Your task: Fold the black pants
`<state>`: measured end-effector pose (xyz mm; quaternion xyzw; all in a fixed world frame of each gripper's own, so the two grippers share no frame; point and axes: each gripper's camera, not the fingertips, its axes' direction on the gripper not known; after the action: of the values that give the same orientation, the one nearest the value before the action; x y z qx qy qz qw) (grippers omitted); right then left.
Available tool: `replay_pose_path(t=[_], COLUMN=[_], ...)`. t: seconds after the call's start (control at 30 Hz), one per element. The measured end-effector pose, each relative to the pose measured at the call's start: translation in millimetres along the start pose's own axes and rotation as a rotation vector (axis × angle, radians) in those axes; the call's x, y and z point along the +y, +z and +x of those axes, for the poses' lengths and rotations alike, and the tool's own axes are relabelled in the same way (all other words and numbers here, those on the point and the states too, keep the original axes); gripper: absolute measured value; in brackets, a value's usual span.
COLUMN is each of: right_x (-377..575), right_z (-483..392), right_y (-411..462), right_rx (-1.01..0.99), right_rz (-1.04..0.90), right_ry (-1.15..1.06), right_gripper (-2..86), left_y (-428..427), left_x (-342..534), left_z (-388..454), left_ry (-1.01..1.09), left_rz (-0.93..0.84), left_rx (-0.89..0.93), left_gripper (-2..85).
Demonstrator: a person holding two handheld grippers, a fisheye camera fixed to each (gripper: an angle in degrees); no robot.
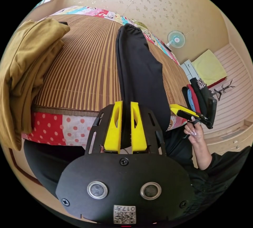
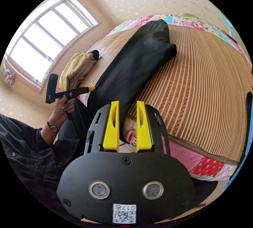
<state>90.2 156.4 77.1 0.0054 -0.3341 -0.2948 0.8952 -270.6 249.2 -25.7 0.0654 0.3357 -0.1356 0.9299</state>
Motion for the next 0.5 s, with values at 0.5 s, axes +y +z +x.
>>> replay_pose_path(t=[0.5], right_x=[-2], right_z=[9], right_y=[23], right_rx=[-0.032], right_rz=[-0.006], right_ry=[0.054], right_gripper=[8.7], left_y=[-12], left_x=[7], left_z=[10], left_ry=[0.027], left_rz=[0.019], left_rx=[-0.029], left_gripper=[6.4])
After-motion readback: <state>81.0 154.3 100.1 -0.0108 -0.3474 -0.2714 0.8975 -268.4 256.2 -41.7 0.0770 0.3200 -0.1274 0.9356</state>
